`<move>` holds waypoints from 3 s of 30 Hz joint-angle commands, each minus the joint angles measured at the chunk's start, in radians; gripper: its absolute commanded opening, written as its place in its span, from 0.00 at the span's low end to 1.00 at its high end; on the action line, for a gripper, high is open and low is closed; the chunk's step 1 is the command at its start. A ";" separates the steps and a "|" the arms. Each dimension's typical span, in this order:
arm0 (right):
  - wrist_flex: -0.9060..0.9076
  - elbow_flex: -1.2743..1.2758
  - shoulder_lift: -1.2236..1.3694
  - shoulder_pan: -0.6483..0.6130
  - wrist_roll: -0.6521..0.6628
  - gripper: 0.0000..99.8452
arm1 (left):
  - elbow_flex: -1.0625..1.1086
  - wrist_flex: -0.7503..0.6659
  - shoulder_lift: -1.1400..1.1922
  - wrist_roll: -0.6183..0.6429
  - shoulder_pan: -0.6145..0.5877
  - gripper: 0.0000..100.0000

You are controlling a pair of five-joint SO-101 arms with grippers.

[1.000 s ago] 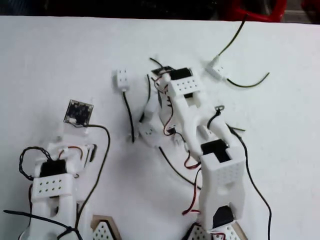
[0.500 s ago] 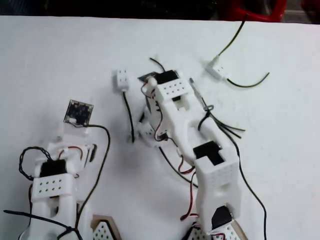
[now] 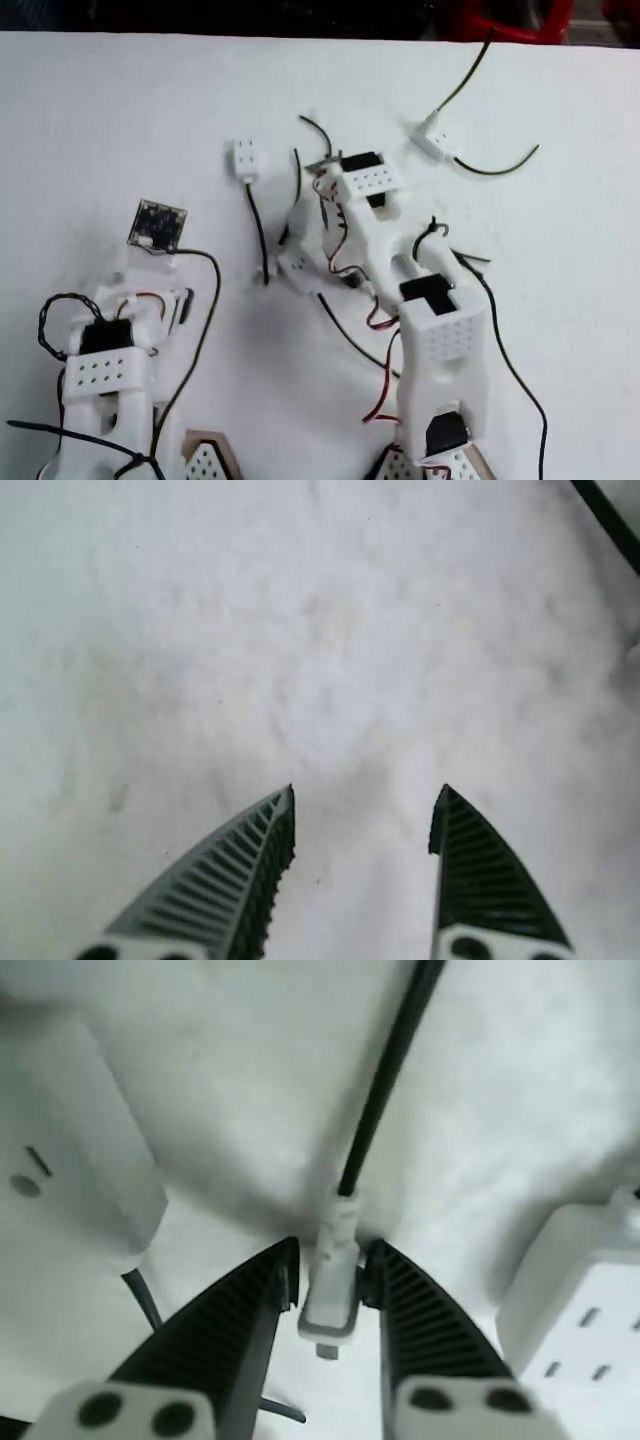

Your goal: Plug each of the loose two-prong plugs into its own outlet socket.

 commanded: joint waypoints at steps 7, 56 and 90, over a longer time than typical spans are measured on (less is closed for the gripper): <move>-0.022 0.002 -0.007 0.004 0.044 0.02 | -0.006 -0.017 -0.021 -0.011 -0.007 0.23; 0.163 0.140 -0.542 -0.056 0.087 0.02 | -0.006 -0.018 -0.021 -0.008 -0.004 0.23; -0.812 1.146 -1.488 -0.400 -0.204 0.02 | -0.166 -0.282 -0.022 0.379 0.349 0.23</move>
